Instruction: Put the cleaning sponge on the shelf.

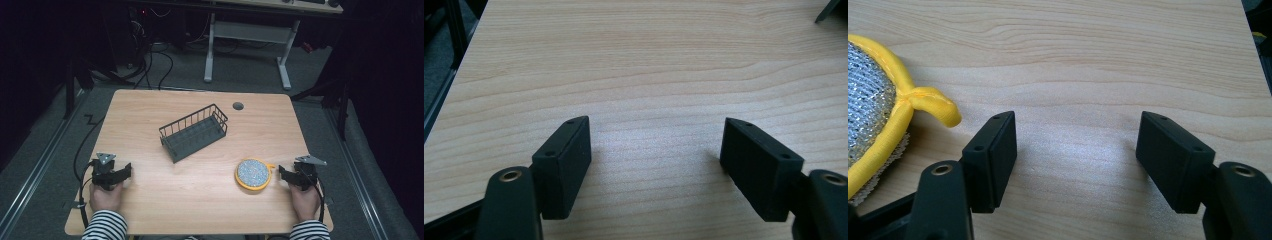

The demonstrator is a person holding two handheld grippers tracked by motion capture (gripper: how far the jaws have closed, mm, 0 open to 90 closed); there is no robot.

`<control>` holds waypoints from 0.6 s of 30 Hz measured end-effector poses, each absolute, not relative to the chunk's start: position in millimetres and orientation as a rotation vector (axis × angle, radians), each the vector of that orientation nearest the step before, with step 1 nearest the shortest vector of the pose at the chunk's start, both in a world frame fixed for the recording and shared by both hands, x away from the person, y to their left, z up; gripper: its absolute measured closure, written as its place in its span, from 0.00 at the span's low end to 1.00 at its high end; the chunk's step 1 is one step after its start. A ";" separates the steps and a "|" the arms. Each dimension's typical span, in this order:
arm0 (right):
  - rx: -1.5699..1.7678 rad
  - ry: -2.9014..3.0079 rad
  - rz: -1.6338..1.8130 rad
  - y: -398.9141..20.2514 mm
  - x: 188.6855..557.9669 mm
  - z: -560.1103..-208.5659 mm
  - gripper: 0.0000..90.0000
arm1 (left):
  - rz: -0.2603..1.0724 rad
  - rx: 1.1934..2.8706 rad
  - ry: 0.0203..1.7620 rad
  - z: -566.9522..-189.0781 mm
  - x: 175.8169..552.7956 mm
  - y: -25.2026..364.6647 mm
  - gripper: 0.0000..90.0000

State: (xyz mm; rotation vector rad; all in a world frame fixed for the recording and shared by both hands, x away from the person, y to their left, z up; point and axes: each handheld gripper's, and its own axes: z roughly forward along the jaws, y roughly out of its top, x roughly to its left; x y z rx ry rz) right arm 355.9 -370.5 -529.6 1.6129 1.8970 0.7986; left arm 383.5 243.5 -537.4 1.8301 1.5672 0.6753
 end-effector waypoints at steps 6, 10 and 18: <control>1.611 1.895 0.800 -370.3 356.0 -529.8 0.37 | 0.670 1.840 1.551 -537.2 382.5 243.2 0.34; 1.614 1.894 0.794 -370.0 356.2 -529.6 0.37 | 0.665 1.843 1.543 -537.3 382.5 243.5 0.34; 1.615 1.893 0.803 -370.6 356.3 -529.7 0.37 | 0.643 1.822 1.544 -537.1 381.7 245.9 0.34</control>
